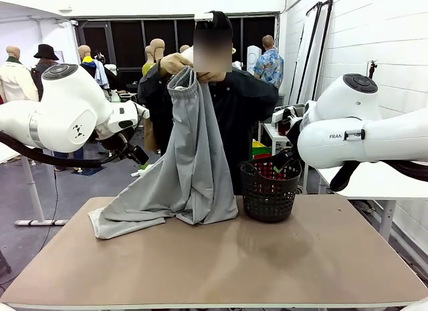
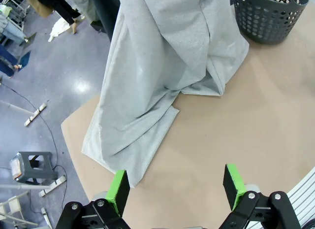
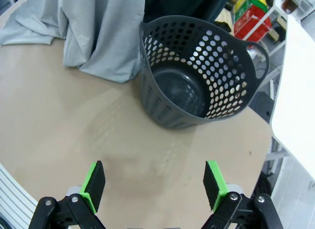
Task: Fold the training pants.
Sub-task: Grab both ends of the Training pants handed by a person.
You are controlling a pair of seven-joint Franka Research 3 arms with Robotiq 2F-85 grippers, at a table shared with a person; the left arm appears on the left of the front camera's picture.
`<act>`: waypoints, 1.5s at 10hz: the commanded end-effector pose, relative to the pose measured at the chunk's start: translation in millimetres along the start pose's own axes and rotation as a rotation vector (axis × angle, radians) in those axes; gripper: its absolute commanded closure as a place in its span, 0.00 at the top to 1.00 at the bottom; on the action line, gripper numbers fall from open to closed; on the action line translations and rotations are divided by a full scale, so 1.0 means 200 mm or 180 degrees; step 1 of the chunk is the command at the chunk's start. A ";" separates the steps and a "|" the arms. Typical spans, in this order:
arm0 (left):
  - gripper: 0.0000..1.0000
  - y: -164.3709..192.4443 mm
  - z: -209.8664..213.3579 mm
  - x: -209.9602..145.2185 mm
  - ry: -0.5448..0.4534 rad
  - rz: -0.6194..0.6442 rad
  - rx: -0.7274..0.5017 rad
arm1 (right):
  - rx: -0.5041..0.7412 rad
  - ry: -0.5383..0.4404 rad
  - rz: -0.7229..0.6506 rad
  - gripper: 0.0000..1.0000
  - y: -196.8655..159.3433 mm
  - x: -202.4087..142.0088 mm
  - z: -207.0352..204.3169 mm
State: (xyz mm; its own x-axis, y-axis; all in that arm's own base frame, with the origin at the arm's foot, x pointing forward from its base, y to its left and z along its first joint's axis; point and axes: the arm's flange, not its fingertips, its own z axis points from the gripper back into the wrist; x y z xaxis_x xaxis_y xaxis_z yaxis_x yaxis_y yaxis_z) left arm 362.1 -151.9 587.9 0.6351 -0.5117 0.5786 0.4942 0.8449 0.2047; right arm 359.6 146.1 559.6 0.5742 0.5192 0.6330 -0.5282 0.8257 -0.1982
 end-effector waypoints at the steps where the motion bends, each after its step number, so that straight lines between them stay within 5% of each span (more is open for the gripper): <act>1: 1.00 0.00 0.00 0.00 -0.0010 -0.0026 0.0005 | 0.0005 0.0009 0.0010 1.00 0.00 0.01 0.00; 15: 1.00 0.00 0.00 0.00 -0.0010 -0.0026 0.0005 | 0.0005 0.0009 0.0010 1.00 0.00 0.01 0.00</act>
State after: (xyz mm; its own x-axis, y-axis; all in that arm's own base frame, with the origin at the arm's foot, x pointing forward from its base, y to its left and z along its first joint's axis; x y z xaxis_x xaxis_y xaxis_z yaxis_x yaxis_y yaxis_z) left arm 362.1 -151.9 587.9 0.6351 -0.5117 0.5786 0.4942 0.8449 0.2047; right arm 359.6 146.1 559.6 0.5742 0.5192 0.6330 -0.5282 0.8257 -0.1982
